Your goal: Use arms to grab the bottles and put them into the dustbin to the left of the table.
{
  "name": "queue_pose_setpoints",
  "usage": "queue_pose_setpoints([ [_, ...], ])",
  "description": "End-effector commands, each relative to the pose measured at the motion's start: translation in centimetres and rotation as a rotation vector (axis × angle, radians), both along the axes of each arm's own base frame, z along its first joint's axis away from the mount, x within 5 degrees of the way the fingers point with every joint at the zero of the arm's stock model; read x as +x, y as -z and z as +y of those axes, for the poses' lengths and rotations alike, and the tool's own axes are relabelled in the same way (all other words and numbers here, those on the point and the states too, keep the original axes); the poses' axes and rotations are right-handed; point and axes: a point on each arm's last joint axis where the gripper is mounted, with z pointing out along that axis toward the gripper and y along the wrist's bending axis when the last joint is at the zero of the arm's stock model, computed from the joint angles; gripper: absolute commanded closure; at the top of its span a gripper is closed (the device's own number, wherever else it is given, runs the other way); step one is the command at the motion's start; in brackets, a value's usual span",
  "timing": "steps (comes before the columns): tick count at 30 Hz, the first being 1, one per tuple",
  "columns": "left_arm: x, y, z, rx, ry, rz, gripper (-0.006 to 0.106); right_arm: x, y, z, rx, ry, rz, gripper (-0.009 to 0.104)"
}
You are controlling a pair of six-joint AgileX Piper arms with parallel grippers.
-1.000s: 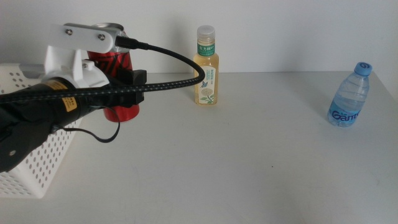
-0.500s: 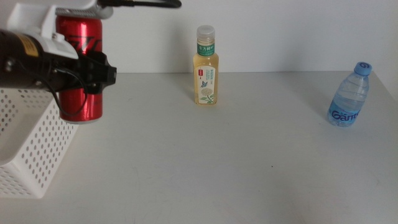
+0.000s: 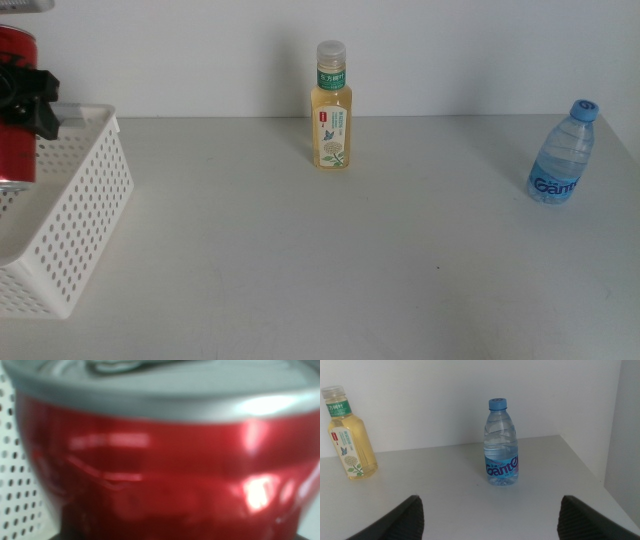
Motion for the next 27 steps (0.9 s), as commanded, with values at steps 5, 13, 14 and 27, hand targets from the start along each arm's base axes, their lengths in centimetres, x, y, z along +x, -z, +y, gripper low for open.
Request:
queue_pose_setpoints([
  [5, 2.9, -1.6, 3.5, 0.007, -0.079, -0.094, 0.102, -0.2, -1.1, 0.0, -0.016, 0.003, -0.103, 0.001],
  [13, 5.8, 1.0, 6.4, 0.055, -0.051, -0.029, 0.102, -0.2, -1.1, 0.0, -0.016, 0.003, -0.103, 0.001],
  [14, 6.1, 1.5, 6.5, 0.061, -0.038, -0.019, 0.102, -0.2, -1.1, 0.0, -0.016, 0.003, -0.103, 0.001],
  [27, 9.3, 7.8, 7.9, 0.122, 0.017, 0.128, 0.102, -0.2, -1.1, 0.0, -0.016, 0.003, -0.103, 0.001],
])
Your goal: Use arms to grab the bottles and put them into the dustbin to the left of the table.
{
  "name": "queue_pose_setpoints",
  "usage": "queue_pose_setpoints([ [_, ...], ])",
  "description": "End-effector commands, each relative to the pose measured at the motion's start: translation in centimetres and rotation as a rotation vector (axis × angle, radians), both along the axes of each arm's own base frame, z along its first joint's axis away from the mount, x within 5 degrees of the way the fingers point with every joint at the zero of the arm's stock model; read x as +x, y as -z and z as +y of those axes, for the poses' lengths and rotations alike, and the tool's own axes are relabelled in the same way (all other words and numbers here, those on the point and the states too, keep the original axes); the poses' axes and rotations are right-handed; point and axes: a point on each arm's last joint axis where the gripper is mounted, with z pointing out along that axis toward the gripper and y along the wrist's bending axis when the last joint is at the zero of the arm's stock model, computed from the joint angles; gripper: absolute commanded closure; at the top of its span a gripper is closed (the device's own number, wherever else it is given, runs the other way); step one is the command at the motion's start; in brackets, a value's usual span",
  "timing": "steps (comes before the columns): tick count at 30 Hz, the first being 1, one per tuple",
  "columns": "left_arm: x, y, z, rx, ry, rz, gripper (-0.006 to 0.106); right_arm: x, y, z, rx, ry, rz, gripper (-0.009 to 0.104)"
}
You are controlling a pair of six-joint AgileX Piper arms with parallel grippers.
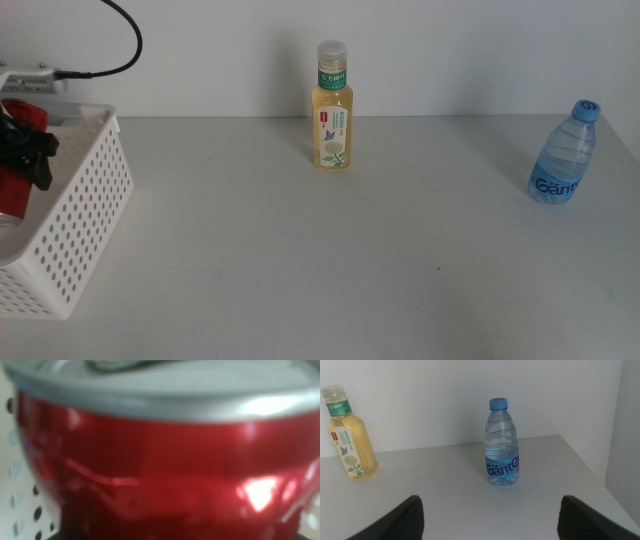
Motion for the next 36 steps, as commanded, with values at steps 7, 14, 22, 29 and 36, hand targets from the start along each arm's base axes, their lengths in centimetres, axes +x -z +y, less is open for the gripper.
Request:
queue_pose_setpoints([
  [7, 1.2, -0.7, 0.4, 0.040, -0.004, -0.093, 0.102, -0.2, -1.1, 0.0, -0.016, 0.003, -0.103, 0.001],
  [14, 1.7, 1.9, 0.5, 0.010, -0.006, -0.011, 0.102, -0.2, -1.1, 0.0, -0.016, 0.003, -0.103, 0.001],
  [22, 2.4, 3.8, 0.4, -0.028, -0.016, 0.002, 0.102, -0.2, -1.1, 0.0, -0.016, 0.003, -0.103, 0.001],
  [29, 2.5, 4.7, 0.4, -0.038, -0.017, 0.028, 0.087, -0.2, -1.1, 0.0, -0.016, 0.003, -0.103, 0.001],
  [36, 2.6, 4.6, 0.5, -0.028, -0.015, 0.016, 0.032, -0.2, -1.1, 0.0, -0.016, 0.003, -0.103, 0.001],
])
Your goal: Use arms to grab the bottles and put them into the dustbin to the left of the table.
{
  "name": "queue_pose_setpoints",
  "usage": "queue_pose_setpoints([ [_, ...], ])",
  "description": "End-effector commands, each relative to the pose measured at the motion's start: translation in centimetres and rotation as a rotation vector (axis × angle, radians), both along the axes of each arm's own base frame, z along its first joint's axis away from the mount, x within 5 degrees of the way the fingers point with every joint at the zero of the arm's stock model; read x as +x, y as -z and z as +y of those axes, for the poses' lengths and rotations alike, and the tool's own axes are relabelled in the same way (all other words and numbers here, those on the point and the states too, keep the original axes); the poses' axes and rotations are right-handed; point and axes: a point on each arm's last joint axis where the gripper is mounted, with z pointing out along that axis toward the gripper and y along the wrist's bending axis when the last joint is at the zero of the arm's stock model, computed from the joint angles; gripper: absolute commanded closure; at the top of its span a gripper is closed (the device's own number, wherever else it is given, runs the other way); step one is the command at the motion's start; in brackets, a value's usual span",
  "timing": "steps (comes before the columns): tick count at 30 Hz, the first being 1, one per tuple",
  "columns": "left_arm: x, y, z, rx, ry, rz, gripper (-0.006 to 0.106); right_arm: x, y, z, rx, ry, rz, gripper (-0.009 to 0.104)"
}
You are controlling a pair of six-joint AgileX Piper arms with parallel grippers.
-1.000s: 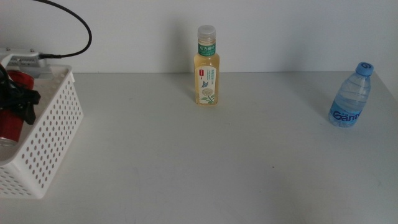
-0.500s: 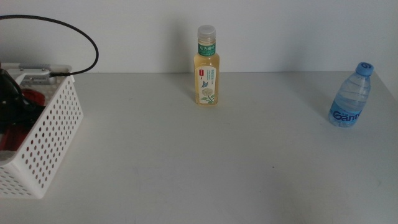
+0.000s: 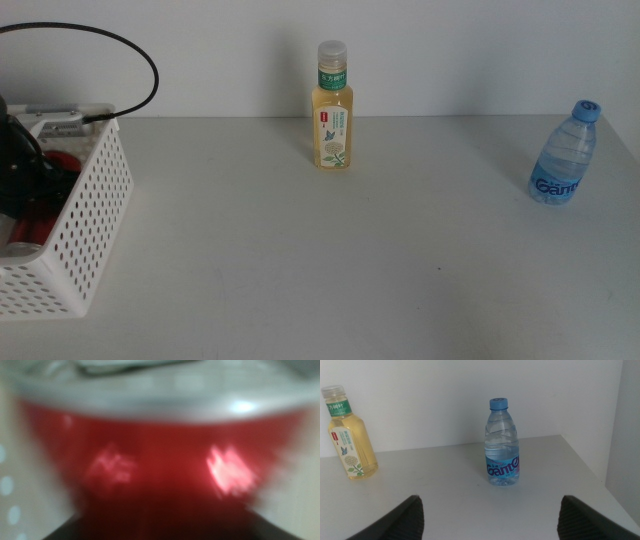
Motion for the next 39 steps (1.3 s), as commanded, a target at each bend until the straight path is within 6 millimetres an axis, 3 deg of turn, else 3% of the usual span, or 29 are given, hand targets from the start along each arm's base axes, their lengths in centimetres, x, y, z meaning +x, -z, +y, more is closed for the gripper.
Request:
queue_pose_setpoints([
  [1, 0.2, -3.5, 0.1, 0.033, -0.011, -0.097, 0.021, -0.2, -1.1, 0.0, -0.016, 0.003, -0.103, 0.001],
  [4, 0.1, -3.6, 0.0, 0.029, -0.013, -0.090, 0.008, -0.2, -1.1, 0.0, -0.016, 0.003, -0.103, 0.001],
  [9, 0.3, -5.3, 0.0, 0.012, -0.014, -0.074, 0.007, -0.2, -1.1, 0.0, -0.016, 0.003, -0.103, 0.001],
  [17, -0.5, -12.3, -0.5, -0.033, -0.106, -0.076, 0.007, -0.2, -1.1, 0.0, -0.016, 0.003, -0.103, 0.001],
  [23, -4.4, -18.4, -1.6, -0.020, -0.147, -0.208, 0.009, -0.2, -1.1, 0.0, -0.016, 0.003, -0.103, 0.001],
  [27, -7.6, -21.2, -3.5, 0.014, -0.116, -0.269, 0.012, -0.2, -1.1, 0.0, -0.016, 0.003, -0.103, 0.001],
  [33, -12.2, -23.6, -7.9, 0.041, -0.014, -0.409, 0.019, -0.2, -1.1, 0.0, -0.016, 0.003, -0.103, 0.001],
  [39, -15.9, -24.5, -12.5, -0.006, 0.078, -0.644, 0.019, -0.2, -1.1, 0.0, -0.016, 0.003, -0.103, 0.001],
])
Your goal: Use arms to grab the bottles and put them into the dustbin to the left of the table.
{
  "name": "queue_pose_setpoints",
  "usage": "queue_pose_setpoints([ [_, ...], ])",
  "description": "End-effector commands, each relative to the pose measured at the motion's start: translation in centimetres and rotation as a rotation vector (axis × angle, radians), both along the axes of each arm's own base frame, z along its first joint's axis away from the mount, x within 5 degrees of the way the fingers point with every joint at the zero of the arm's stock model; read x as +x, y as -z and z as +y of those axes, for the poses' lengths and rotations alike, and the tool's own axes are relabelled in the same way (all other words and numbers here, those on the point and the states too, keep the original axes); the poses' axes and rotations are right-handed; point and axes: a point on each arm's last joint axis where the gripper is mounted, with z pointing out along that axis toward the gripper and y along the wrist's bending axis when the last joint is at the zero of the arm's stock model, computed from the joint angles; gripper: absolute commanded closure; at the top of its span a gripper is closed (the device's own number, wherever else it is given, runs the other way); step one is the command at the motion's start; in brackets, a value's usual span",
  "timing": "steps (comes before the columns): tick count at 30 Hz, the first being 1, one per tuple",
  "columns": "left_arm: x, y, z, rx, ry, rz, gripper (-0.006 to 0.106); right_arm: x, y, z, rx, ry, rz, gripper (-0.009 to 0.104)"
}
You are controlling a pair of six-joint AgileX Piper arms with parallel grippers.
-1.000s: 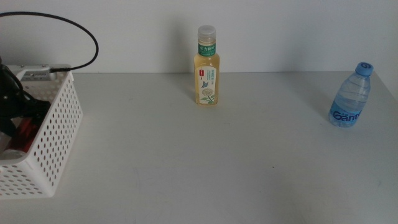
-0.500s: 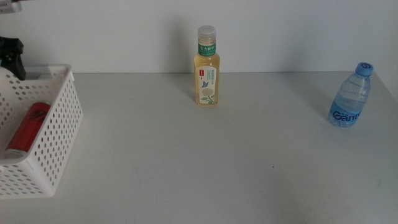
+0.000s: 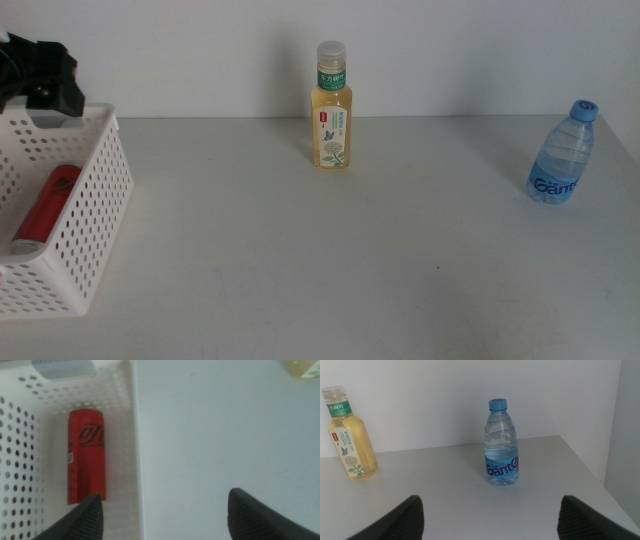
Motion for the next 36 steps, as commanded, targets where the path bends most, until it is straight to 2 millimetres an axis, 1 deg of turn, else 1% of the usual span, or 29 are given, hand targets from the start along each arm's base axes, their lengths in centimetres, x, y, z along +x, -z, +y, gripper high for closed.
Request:
queue_pose_setpoints([
  [1, -1.9, -2.1, -1.6, -0.026, 0.037, -0.203, 0.019, -0.2, -1.1, 0.0, -0.016, 0.003, -0.103, 0.001],
  [5, -3.8, -1.2, -3.5, -0.064, 0.093, -0.277, 0.019, -0.2, -1.1, 0.0, -0.016, 0.003, -0.103, 0.001],
  [8, -4.3, -0.4, -4.5, -0.092, 0.123, -0.299, 0.019, -0.2, -1.1, 0.0, -0.016, 0.003, -0.103, 0.001],
  [14, -4.4, 1.5, -6.6, -0.099, 0.212, -0.317, 0.019, -0.2, -1.1, 0.0, -0.016, 0.003, -0.103, 0.001],
  [19, -4.3, 3.2, -9.1, -0.095, 0.327, -0.485, 0.019, -0.2, -1.1, 0.0, -0.016, 0.003, -0.103, 0.001],
  [23, -4.6, 5.4, -10.6, -0.152, 0.387, -0.622, 0.019, -0.2, -1.1, 0.0, -0.016, 0.003, -0.103, 0.001],
  [26, -5.0, 7.3, -10.9, -0.211, 0.387, -0.681, 0.019, -0.2, -1.1, 0.0, -0.016, 0.003, -0.103, 0.001],
  [30, -5.6, 9.5, -10.6, -0.244, 0.365, -0.700, 0.019, -0.2, -1.1, 0.0, -0.016, 0.003, -0.103, 0.001],
  [33, -5.9, 10.5, -10.5, -0.250, 0.358, -0.702, 0.019, -0.2, -1.1, 0.0, -0.016, 0.003, -0.103, 0.001],
  [36, -6.1, 11.0, -10.4, -0.247, 0.358, -0.695, 0.019, -0.2, -1.1, 0.0, -0.016, 0.003, -0.103, 0.001],
])
